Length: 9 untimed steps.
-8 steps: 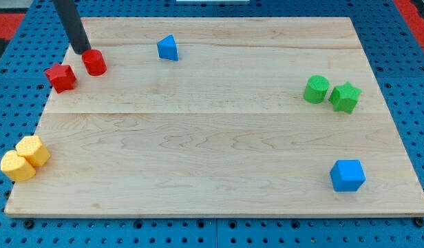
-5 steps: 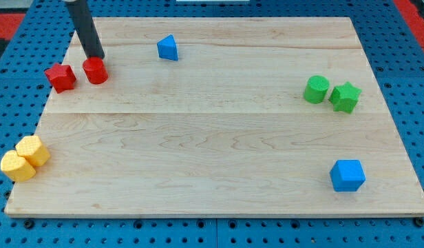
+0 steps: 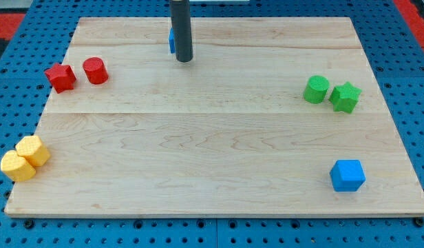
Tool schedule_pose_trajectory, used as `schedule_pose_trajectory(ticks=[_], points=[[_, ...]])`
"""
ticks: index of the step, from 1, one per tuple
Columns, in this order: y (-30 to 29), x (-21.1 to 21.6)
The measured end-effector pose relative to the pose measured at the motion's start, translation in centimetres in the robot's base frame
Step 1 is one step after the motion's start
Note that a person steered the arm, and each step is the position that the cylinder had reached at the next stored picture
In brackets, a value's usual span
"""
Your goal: Place the blue triangle vertically to the top of the red circle
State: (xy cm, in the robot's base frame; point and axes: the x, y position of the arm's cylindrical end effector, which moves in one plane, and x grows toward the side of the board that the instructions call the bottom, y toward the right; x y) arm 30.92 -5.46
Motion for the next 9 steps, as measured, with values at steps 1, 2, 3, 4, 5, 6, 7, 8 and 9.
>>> schedule_pose_trajectory(ticks=[1, 2, 3, 4, 5, 6, 7, 8, 9], points=[[0.4, 0.0], [3.3, 0.6], [-1.1, -3.7], [-5.1, -6.3], [-8.2, -6.3], [-3.2, -6.3], [1.4, -6.6], [0.6, -9.2], [-6.0, -10.0]])
